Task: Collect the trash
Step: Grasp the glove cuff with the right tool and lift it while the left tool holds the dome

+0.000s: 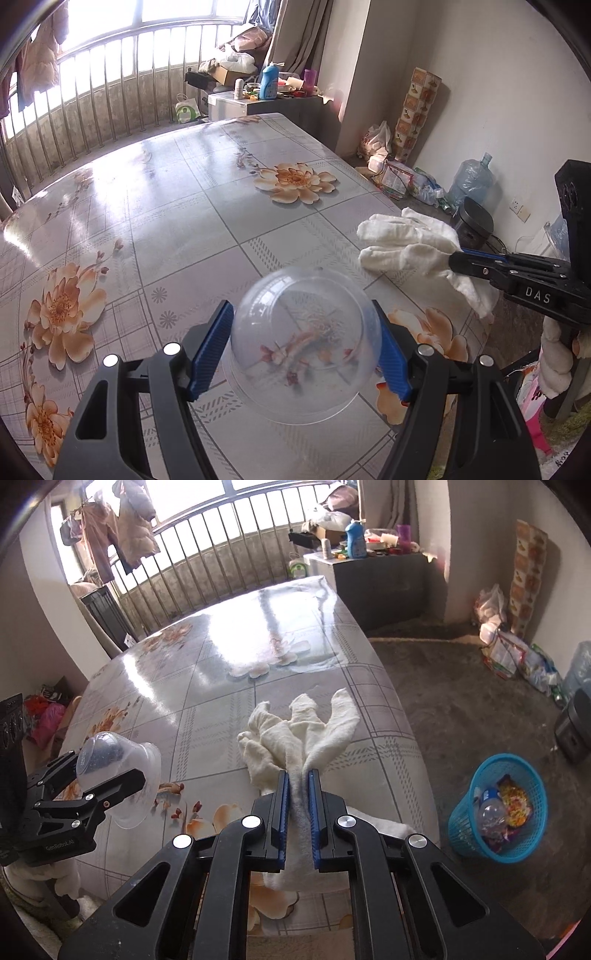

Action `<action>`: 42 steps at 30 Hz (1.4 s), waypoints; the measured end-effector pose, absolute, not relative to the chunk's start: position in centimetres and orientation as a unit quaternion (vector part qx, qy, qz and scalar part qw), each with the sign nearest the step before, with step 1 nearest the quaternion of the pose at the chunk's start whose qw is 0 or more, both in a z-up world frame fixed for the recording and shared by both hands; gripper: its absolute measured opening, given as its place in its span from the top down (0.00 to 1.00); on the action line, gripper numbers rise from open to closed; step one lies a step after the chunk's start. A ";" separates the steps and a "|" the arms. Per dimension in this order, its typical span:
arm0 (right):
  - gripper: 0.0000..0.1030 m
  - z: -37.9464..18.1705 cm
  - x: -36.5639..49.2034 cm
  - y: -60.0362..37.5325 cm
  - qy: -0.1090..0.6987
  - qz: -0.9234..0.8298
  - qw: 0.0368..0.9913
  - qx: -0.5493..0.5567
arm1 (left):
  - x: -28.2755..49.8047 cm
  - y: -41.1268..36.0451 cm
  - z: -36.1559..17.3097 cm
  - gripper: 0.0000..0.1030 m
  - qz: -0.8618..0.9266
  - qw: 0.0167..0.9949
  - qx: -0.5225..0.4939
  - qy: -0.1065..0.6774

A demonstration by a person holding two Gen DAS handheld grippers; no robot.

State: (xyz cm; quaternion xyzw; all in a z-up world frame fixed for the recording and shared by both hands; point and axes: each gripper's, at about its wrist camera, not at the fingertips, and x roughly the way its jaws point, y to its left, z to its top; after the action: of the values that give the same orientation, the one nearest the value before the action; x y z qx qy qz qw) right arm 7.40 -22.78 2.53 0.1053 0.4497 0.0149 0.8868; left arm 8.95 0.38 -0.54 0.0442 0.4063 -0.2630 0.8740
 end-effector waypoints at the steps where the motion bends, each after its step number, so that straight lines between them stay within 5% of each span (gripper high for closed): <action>1: 0.92 2.9 7.2 -22.9 0.443 0.014 0.889 0.114 | 8.9 0.6 -0.3 0.31 -0.264 0.875 0.041 0.403; 42: 0.92 5.6 4.8 -26.1 0.347 0.044 0.907 0.236 | 7.0 -2.0 4.9 0.31 -0.260 0.898 0.082 0.346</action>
State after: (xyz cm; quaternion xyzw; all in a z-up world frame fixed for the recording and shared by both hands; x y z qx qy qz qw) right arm 4.83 -26.10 5.55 0.2361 0.3465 0.0445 0.9068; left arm 7.02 -1.97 4.92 0.0823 0.3457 -0.2601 0.8978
